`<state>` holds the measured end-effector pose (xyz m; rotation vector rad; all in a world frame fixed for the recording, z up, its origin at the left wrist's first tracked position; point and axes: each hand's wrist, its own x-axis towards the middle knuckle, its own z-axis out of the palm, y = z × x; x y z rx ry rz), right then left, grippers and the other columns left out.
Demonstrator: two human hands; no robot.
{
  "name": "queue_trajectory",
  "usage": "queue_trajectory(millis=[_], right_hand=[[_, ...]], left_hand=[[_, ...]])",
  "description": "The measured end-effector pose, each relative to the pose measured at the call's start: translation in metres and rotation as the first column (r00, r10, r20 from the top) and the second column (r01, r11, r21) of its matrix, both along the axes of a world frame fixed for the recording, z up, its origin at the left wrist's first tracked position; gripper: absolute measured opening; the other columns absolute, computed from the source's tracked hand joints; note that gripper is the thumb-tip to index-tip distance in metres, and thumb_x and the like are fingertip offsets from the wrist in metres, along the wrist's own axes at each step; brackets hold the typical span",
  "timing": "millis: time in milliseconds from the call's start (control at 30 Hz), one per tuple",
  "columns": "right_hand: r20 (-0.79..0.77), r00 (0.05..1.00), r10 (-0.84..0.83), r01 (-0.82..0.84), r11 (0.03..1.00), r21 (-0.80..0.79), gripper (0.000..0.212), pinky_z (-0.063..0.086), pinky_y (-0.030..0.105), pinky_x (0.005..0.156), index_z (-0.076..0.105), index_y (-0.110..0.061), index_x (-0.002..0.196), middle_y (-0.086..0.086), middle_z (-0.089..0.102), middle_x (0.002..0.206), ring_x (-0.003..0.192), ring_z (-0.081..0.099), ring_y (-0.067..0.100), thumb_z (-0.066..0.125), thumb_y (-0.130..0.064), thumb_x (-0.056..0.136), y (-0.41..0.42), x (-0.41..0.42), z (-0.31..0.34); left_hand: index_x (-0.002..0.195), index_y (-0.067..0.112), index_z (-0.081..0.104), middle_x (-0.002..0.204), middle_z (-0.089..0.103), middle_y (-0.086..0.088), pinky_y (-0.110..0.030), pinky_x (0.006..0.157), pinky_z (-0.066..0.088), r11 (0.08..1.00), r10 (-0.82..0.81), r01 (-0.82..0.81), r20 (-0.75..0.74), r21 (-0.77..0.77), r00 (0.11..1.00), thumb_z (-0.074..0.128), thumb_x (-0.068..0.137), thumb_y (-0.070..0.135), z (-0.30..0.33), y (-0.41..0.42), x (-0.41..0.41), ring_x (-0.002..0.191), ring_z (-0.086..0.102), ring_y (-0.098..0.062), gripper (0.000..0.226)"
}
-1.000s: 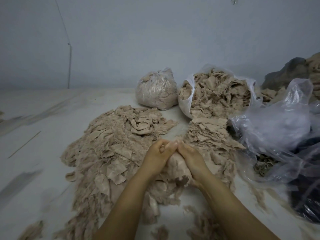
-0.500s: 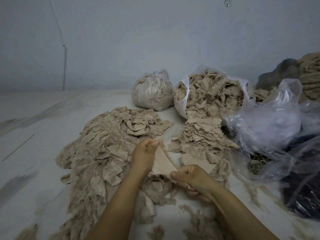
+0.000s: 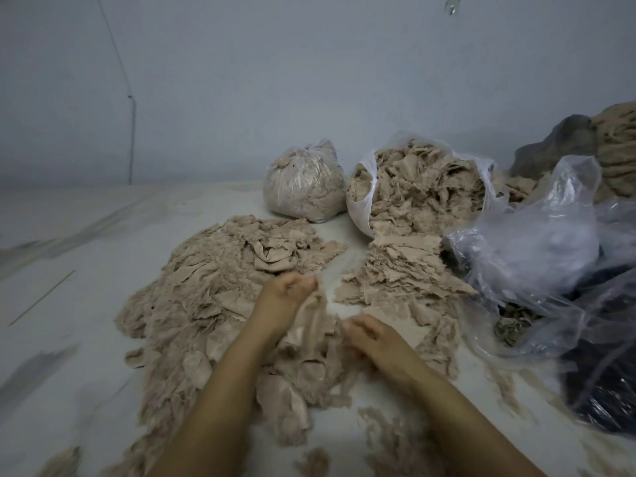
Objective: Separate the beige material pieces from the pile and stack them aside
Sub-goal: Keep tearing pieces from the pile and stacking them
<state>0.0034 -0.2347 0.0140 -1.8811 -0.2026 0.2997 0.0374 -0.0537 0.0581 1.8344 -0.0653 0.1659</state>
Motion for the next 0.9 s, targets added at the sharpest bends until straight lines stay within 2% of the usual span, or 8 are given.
queue_trajectory(millis=[133, 267, 400, 500, 567, 667, 733, 900], right_hand=[[0.207, 0.947, -0.245, 0.198, 0.955, 0.222, 0.021, 0.044, 0.014, 0.059, 0.058, -0.03, 0.091, -0.012, 0.064, 0.071, 0.063, 0.059, -0.004, 0.062, -0.049, 0.085, 0.03, 0.008, 0.006], [0.247, 0.798, -0.55, 0.481, 0.828, 0.29, 0.031, 0.037, 0.026, 0.054, 0.049, -0.018, 0.067, -0.001, 0.049, 0.06, 0.054, 0.042, 0.014, 0.055, -0.03, 0.094, 0.015, 0.021, 0.007], [0.319, 0.695, -0.644, 0.656, 0.75, 0.085, 0.029, 0.04, 0.033, 0.066, 0.058, -0.012, 0.078, 0.004, 0.056, 0.071, 0.065, 0.05, 0.019, 0.053, -0.034, 0.096, -0.043, 0.041, 0.011], [0.456, 0.635, -0.623, 0.754, 0.628, -0.192, 0.029, 0.042, 0.04, 0.092, 0.057, -0.011, 0.113, 0.014, 0.057, 0.113, 0.11, 0.05, 0.031, 0.058, -0.03, 0.092, -0.057, 0.042, 0.009], [0.505, 0.68, -0.532, 0.682, 0.711, -0.169, 0.021, 0.041, 0.034, 0.087, 0.057, -0.017, 0.109, 0.007, 0.056, 0.109, 0.109, 0.05, 0.027, 0.059, -0.028, 0.091, -0.041, 0.034, 0.005], [0.271, 0.953, -0.135, 0.188, 0.966, -0.179, 0.026, 0.046, 0.018, 0.072, 0.056, -0.032, 0.108, -0.008, 0.057, 0.098, 0.092, 0.057, 0.012, 0.067, -0.037, 0.085, 0.005, 0.012, -0.001], [0.235, 0.969, 0.082, -0.003, 0.948, -0.318, 0.047, 0.043, 0.017, 0.079, 0.055, -0.032, 0.122, -0.011, 0.054, 0.106, 0.097, 0.053, 0.007, 0.072, -0.042, 0.079, 0.03, 0.005, -0.014], [0.368, 0.914, -0.168, 0.189, 0.982, -0.023, 0.017, 0.036, 0.016, 0.056, 0.059, -0.014, 0.075, -0.011, 0.059, 0.067, 0.063, 0.051, 0.004, 0.058, -0.014, 0.092, 0.053, 0.006, -0.021]], left_hand=[[0.082, 0.004, 0.069, 0.072, 0.066, -0.011, -0.027, 0.063, 0.047, 0.987, -0.162, 0.162, -0.008, 0.004, 0.987, 0.057, 0.094, 0.024, -0.013, -0.023, -0.007, 0.067, 0.058, -0.014, 0.026], [0.072, 0.016, 0.064, 0.051, 0.055, 0.013, -0.024, 0.049, 0.039, 0.994, -0.051, 0.048, 0.028, 0.101, 0.998, 0.058, 0.093, 0.027, -0.012, -0.007, -0.002, 0.047, 0.046, -0.003, 0.024], [0.073, 0.021, 0.063, 0.062, 0.057, 0.016, -0.021, 0.055, 0.039, 0.974, 0.092, -0.103, 0.059, 0.204, 0.994, 0.063, 0.089, 0.033, -0.014, 0.032, 0.0, 0.061, 0.053, -0.007, 0.02], [0.097, 0.025, 0.057, 0.096, 0.056, 0.007, -0.021, 0.065, 0.042, 0.893, 0.031, 0.096, -0.273, 0.44, 0.962, 0.075, 0.076, 0.046, -0.021, 0.047, -0.005, 0.089, 0.056, -0.013, 0.035], [0.1, 0.023, 0.06, 0.091, 0.057, 0.006, -0.019, 0.066, 0.042, 0.838, -0.009, 0.197, -0.347, 0.509, 0.938, 0.077, 0.078, 0.035, -0.029, 0.044, -0.006, 0.085, 0.056, -0.011, 0.031], [0.074, 0.013, 0.063, 0.068, 0.057, 0.005, -0.014, 0.058, 0.041, 0.893, -0.066, 0.182, -0.28, 0.412, 0.958, 0.066, 0.088, 0.011, -0.035, 0.037, -0.006, 0.066, 0.053, -0.005, 0.014], [0.067, 0.013, 0.057, 0.059, 0.052, 0.007, -0.01, 0.05, 0.037, 0.925, -0.094, 0.179, -0.253, 0.336, 0.963, 0.061, 0.09, 0.006, -0.033, 0.035, -0.007, 0.054, 0.046, 0.0, 0.024], [0.061, 0.017, 0.044, 0.055, 0.046, 0.007, -0.02, 0.051, 0.036, 0.99, -0.073, 0.095, -0.207, 0.099, 0.976, 0.049, 0.098, 0.016, -0.025, 0.033, -0.012, 0.052, 0.04, -0.007, 0.037]])
